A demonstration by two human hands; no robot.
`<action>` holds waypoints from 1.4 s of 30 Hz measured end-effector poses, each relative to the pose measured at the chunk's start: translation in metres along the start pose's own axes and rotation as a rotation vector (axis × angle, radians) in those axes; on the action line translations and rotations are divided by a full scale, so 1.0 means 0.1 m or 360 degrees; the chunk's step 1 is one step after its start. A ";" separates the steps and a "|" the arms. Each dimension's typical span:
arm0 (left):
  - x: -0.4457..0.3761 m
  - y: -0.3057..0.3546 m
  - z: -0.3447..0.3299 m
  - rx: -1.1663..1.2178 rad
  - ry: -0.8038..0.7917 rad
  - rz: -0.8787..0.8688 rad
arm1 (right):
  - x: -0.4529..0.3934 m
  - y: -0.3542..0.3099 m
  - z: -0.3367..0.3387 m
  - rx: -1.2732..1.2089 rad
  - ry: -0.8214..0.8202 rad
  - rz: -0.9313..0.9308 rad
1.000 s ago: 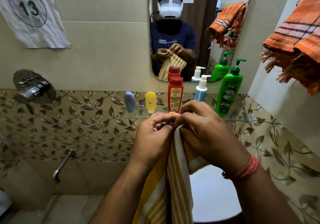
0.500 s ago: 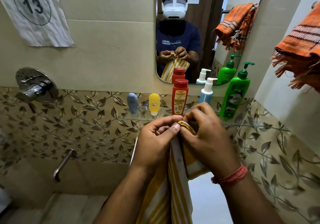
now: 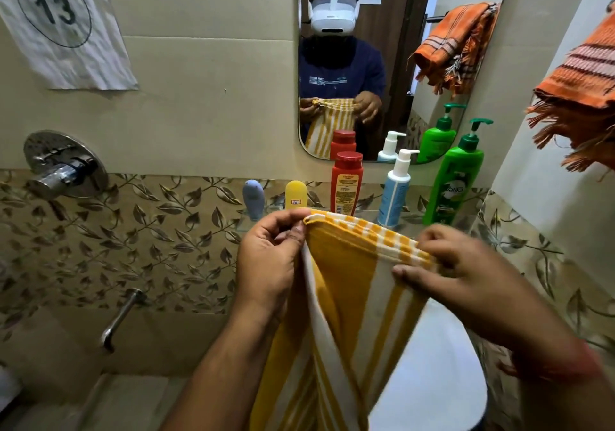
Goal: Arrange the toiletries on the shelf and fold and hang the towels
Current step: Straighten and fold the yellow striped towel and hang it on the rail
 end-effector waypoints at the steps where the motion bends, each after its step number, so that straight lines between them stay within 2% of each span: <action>1: -0.01 0.00 -0.01 -0.0012 0.0016 -0.0017 | 0.04 -0.14 0.09 -0.0164 0.0096 0.0123; 3: -0.06 0.02 -0.06 -0.0047 0.0037 -0.0060 | 0.04 -0.37 0.11 -0.0299 0.0127 0.0269; 6: -0.18 0.03 -0.05 -0.0029 0.0155 -0.0036 | -0.09 -0.32 -0.02 0.0247 0.0031 0.0221; 7: -0.18 0.03 -0.04 -0.0038 0.0176 -0.0027 | -0.11 -0.25 0.00 0.0341 0.0079 0.0169; 10: -0.13 0.05 -0.03 -0.0137 0.0141 -0.0077 | -0.08 -0.13 0.12 0.0143 0.0245 0.0055; 14: -0.10 0.08 -0.04 -0.0204 0.0122 -0.0122 | -0.07 -0.07 0.13 0.0037 0.0240 -0.0040; 16: -0.08 0.12 -0.06 -0.0198 0.0089 -0.0155 | -0.04 -0.08 0.18 -0.0223 0.0258 -0.0048; 19: -0.08 0.22 -0.09 -0.0142 0.0023 -0.0238 | -0.01 -0.17 0.26 -0.0683 0.0447 0.0046; 22: -0.11 0.28 -0.09 -0.0139 0.0085 -0.0236 | -0.03 -0.31 0.24 -0.0528 0.0480 0.0194; 25: -0.11 0.32 -0.11 -0.0149 0.0085 -0.0252 | -0.03 -0.37 0.30 -0.0713 0.0658 0.0298; 27: -0.07 0.36 -0.10 -0.0161 0.0110 -0.0294 | -0.01 -0.38 0.32 -0.0663 0.0624 0.0316; 29: 0.04 0.47 -0.10 -0.0117 0.0085 -0.0395 | 0.05 -0.39 0.35 -0.0588 0.0650 0.0362; 31: 0.13 0.66 -0.12 -0.0041 0.0018 -0.0580 | 0.10 -0.39 0.44 -0.0572 0.0844 0.0434; 33: 0.14 0.74 -0.14 -0.0044 -0.0050 -0.0658 | 0.11 -0.40 0.46 -0.0533 0.0840 0.0417; 35: 0.10 0.71 -0.16 -0.0099 -0.0040 -0.0597 | 0.07 -0.35 0.43 -0.0575 0.0820 0.0389; 37: 0.05 0.63 -0.17 -0.0130 -0.0011 -0.0528 | -0.02 -0.27 0.39 -0.0627 0.0909 0.0365; 42: 0.06 0.52 -0.13 -0.0167 -0.0025 -0.0441 | -0.04 -0.10 0.29 -0.0562 0.0824 0.0197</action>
Point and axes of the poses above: each hand's wrist, its own x-axis away from the middle knuckle, its own z-axis out of the back of the hand, y = z × x, the point moved 3 cm from there along -x, towards the middle knuckle, and after that the axes turned 1 degree about y, right-handed, at the moved point
